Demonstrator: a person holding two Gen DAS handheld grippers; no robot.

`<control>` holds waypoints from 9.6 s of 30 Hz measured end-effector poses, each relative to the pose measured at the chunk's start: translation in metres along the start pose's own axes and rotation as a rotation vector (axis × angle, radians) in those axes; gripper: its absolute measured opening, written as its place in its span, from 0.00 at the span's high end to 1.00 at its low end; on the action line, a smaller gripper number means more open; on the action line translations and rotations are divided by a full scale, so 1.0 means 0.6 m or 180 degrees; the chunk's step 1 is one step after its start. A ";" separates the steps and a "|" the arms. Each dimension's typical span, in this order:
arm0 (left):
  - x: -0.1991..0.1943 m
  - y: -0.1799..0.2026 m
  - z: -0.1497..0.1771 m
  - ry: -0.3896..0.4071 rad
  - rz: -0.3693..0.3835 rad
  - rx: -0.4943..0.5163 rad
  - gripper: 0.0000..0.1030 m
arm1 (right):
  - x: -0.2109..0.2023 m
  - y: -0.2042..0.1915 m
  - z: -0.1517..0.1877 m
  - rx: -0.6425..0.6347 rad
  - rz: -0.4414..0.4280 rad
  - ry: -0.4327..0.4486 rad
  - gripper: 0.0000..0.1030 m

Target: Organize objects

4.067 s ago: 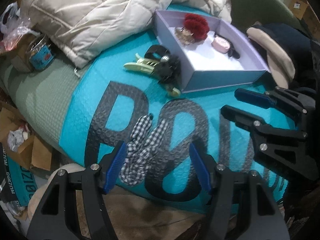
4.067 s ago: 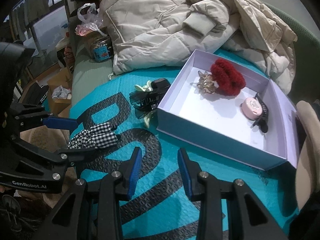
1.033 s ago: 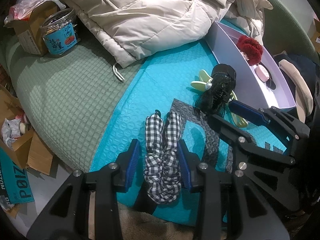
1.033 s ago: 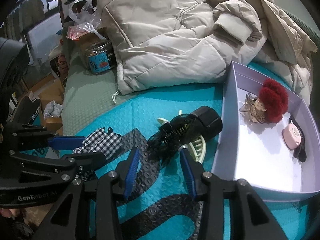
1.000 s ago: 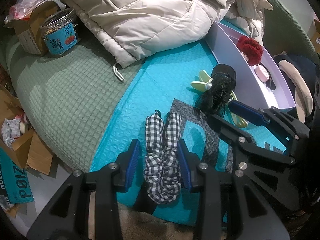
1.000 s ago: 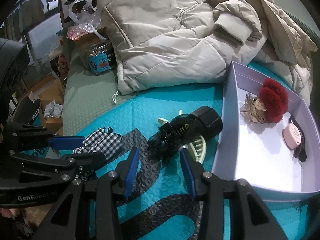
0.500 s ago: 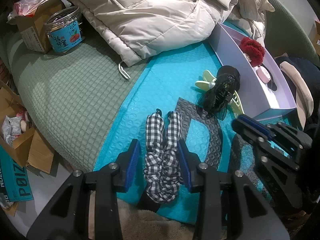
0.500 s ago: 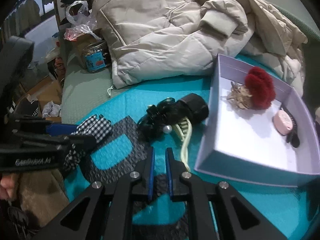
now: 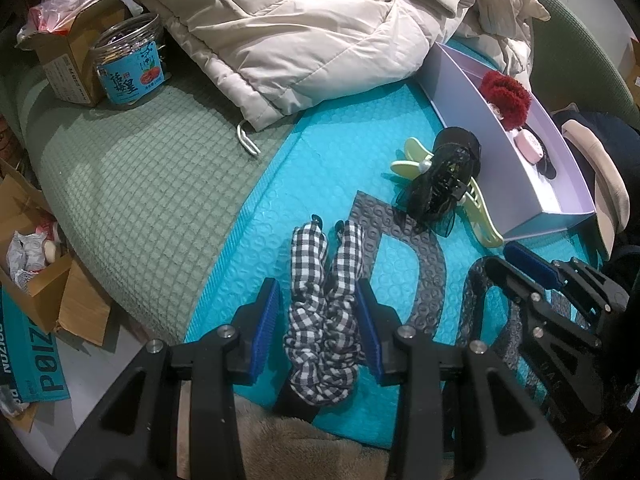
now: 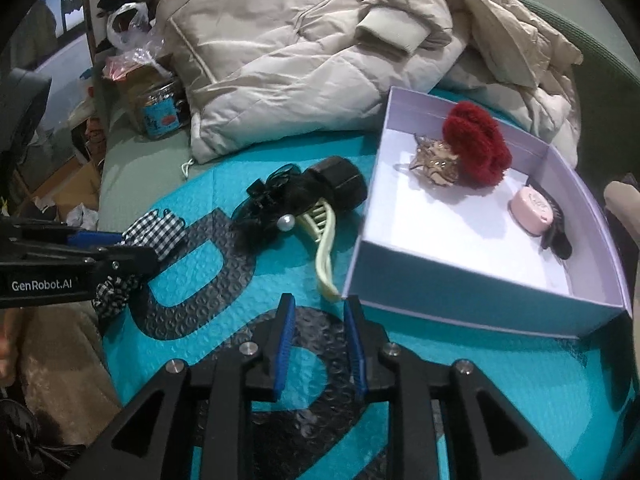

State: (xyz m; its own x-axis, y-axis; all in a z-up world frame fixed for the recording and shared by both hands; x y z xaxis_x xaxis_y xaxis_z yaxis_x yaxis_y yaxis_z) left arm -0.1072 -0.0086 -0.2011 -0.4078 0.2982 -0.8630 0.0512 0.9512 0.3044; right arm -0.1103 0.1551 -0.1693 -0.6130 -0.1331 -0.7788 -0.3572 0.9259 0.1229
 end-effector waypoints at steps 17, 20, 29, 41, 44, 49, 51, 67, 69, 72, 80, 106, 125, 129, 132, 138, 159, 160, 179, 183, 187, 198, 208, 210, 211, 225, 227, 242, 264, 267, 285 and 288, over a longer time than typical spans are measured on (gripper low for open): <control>0.000 0.001 0.002 0.0005 0.0004 0.0008 0.64 | 0.019 -0.026 -0.012 0.0013 -0.0141 0.0034 0.77; 0.002 0.001 0.002 0.0017 0.0001 0.0005 0.64 | 0.023 -0.030 -0.020 0.0005 -0.0091 0.0075 0.77; -0.004 0.007 0.002 0.0049 -0.0006 0.0006 0.73 | 0.011 -0.035 -0.016 -0.0157 -0.0053 0.0101 0.94; -0.010 0.069 0.037 0.0003 0.0178 0.0095 0.74 | -0.051 0.003 0.063 -0.0228 -0.0122 -0.0088 0.94; -0.010 0.088 0.049 -0.0029 0.0266 0.0088 0.74 | -0.064 0.012 0.080 -0.0208 -0.0115 -0.0109 0.94; -0.010 0.116 0.068 -0.0077 0.0312 0.0135 0.74 | -0.083 0.026 0.105 -0.0183 -0.0122 -0.0141 0.94; -0.010 0.123 0.075 -0.0092 0.0310 0.0156 0.74 | -0.088 0.029 0.115 -0.0169 -0.0144 -0.0170 0.94; 0.000 0.130 0.083 -0.0154 0.0215 0.0295 0.71 | -0.067 0.035 0.102 -0.0085 -0.0247 -0.0198 0.70; 0.002 0.130 0.082 -0.0159 0.0217 0.0324 0.70 | -0.060 0.033 0.096 -0.0112 -0.0257 -0.0188 0.70; 0.005 0.131 0.080 -0.0149 0.0172 0.0381 0.70 | -0.051 0.026 0.083 -0.0172 -0.0287 -0.0114 0.70; 0.006 0.134 0.079 -0.0112 0.0025 0.0549 0.74 | -0.039 0.014 0.078 -0.0255 -0.0326 -0.0098 0.88; -0.077 0.180 0.092 0.0103 0.0065 0.0576 0.80 | -0.118 0.081 0.090 0.0169 -0.0228 0.0059 0.91; -0.096 0.273 0.108 0.0150 0.0221 0.0846 0.80 | -0.181 0.147 0.138 0.0418 -0.0034 0.0138 0.91; -0.096 0.292 0.105 0.0149 0.0258 0.0890 0.80 | -0.190 0.158 0.143 0.0460 -0.0011 0.0152 0.91; -0.094 0.302 0.101 0.0140 0.0275 0.0904 0.80 | -0.195 0.168 0.143 0.0492 0.0001 0.0160 0.91; -0.087 0.318 0.086 0.0119 0.0295 0.0959 0.80 | -0.195 0.176 0.134 0.0501 0.0016 0.0171 0.91; -0.022 0.366 -0.032 -0.0020 0.0353 0.1059 0.80 | -0.130 0.231 0.041 0.0473 -0.0067 0.0197 0.91; -0.021 0.367 -0.036 -0.0023 0.0356 0.1064 0.80 | -0.127 0.234 0.036 0.0474 -0.0070 0.0205 0.91; 0.027 0.393 -0.136 -0.0004 0.0411 0.1122 0.80 | -0.079 0.293 -0.043 0.0518 0.0004 0.0335 0.91; 0.039 0.394 -0.152 -0.0005 0.0423 0.1144 0.80 | -0.068 0.295 -0.057 0.0552 -0.0017 0.0359 0.91; 0.051 0.393 -0.167 -0.0006 0.0419 0.1144 0.80 | -0.049 0.297 -0.071 0.0581 -0.0023 0.0358 0.91; 0.091 0.395 -0.215 0.0018 0.0371 0.1175 0.80 | -0.012 0.317 -0.095 0.0585 0.0072 0.0323 0.91; 0.134 0.390 -0.225 -0.0075 0.0337 0.1159 0.80 | 0.024 0.325 -0.091 0.0648 0.0086 0.0204 0.91; 0.143 0.389 -0.224 -0.0096 0.0331 0.1169 0.80 | 0.030 0.325 -0.090 0.0658 0.0093 0.0185 0.91; 0.148 0.390 -0.224 -0.0109 0.0335 0.1176 0.80 | 0.032 0.325 -0.090 0.0661 0.0099 0.0179 0.91; 0.183 0.382 -0.213 -0.0212 0.0351 0.1138 0.80 | 0.057 0.316 -0.076 0.0644 0.0152 0.0041 0.91; 0.183 0.383 -0.213 -0.0211 0.0352 0.1127 0.80 | 0.058 0.313 -0.075 0.0646 0.0152 0.0025 0.90; 0.179 0.371 -0.218 -0.0257 0.0282 0.0939 0.69 | 0.068 0.318 -0.060 0.0674 0.0301 -0.0199 0.89; 0.074 0.339 -0.235 0.0053 0.0169 0.0815 0.53 | -0.001 0.307 -0.084 0.0648 0.0336 -0.0007 0.64; 0.053 0.337 -0.234 0.0107 0.0148 0.0824 0.53 | -0.020 0.301 -0.088 0.0652 0.0311 0.0047 0.64; -0.055 0.269 -0.197 0.0351 -0.0042 0.0658 0.53 | -0.090 0.232 -0.089 0.0473 0.0085 0.0244 0.64; -0.064 0.257 -0.185 0.0356 -0.0058 0.0628 0.53 | -0.099 0.215 -0.084 0.0428 0.0040 0.0252 0.64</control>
State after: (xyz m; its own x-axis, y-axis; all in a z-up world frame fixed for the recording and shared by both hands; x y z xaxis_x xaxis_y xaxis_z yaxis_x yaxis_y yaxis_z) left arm -0.1847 0.1181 -0.0765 -0.5083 0.2804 -0.8142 0.2158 0.9568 0.1948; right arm -0.1553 0.2649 -0.0761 -0.6724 -0.1438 -0.7261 -0.2548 0.9660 0.0446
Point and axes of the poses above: each gripper's, at about its wrist camera, not at the fingertips, and x roughly the way its jaws point, y to its right, z to its underside, the point moved 10 cm from there along x, roughly the way its jaws point, and after that the axes turned 8 degrees about z, right-handed, at the moved point
